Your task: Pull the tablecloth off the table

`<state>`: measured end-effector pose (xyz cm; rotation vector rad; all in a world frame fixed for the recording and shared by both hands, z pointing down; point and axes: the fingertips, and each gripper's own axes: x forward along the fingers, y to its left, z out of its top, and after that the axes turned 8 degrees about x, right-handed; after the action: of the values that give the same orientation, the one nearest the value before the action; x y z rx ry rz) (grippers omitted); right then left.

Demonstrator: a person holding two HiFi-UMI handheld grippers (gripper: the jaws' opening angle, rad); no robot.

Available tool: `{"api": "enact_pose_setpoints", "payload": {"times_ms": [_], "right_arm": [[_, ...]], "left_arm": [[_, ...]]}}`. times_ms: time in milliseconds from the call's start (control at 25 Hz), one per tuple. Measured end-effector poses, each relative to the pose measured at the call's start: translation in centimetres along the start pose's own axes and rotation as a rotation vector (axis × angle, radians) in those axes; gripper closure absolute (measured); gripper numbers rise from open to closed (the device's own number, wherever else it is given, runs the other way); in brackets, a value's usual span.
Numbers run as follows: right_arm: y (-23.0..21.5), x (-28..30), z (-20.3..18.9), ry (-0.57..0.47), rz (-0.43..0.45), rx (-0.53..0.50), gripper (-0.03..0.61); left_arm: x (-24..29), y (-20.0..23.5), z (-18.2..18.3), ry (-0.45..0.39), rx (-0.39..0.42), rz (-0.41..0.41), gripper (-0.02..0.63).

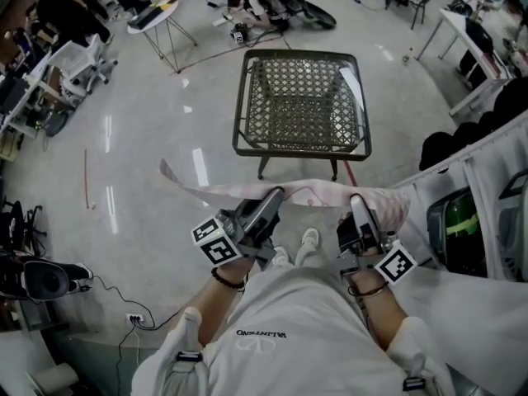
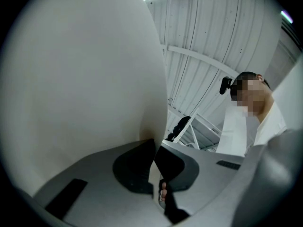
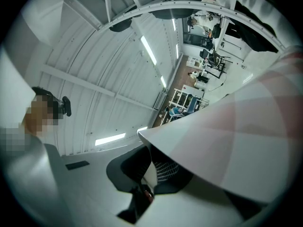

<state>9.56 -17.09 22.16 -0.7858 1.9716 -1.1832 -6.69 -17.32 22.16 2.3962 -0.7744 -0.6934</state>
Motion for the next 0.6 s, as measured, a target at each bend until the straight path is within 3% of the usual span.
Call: {"api": "enact_pose_setpoints", "payload": {"times_ms": [600], "right_arm": [[-0.48,-0.2,-0.19,-0.004,-0.016,0.017,0.568]], "left_arm": [[-0.01,-0.02,-0.01,0.008,0.001,-0.005,0.612]]}}
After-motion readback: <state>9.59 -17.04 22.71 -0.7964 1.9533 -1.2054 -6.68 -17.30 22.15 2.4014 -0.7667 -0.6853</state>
